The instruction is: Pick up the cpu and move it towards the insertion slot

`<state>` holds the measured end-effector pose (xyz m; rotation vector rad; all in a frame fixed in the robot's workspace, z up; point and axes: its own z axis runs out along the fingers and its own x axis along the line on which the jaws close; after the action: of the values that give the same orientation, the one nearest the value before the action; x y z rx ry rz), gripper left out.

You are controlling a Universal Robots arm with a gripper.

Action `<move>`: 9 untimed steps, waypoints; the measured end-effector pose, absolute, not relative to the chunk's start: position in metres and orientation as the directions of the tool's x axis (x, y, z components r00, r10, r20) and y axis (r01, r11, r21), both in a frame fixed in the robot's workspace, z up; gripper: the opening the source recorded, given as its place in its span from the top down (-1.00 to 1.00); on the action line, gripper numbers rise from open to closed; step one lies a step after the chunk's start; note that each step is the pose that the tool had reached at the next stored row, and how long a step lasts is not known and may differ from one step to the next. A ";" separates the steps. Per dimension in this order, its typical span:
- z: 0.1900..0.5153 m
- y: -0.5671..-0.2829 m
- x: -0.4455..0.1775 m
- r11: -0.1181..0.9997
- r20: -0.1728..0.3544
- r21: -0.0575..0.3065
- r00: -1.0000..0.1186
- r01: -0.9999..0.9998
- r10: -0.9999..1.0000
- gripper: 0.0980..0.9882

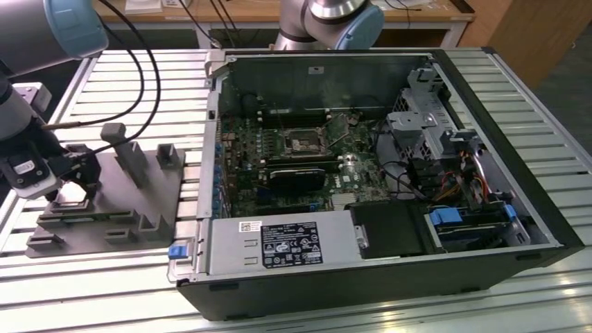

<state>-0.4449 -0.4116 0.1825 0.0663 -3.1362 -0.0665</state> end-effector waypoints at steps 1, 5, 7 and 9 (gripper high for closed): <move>0.182 -0.412 -0.445 0.998 0.003 0.043 -0.999 -0.042 -0.042 -0.31; 0.182 -0.411 -0.445 0.998 0.003 0.043 -0.999 -0.042 -0.042 -0.12; 0.182 -0.411 -0.445 0.998 0.003 0.043 -0.999 -0.042 -0.042 -0.08; 0.182 -0.411 -0.445 0.998 0.003 0.043 -0.999 -0.042 -0.042 0.00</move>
<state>-0.4450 -0.4115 0.1817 0.0663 -3.1360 -0.0670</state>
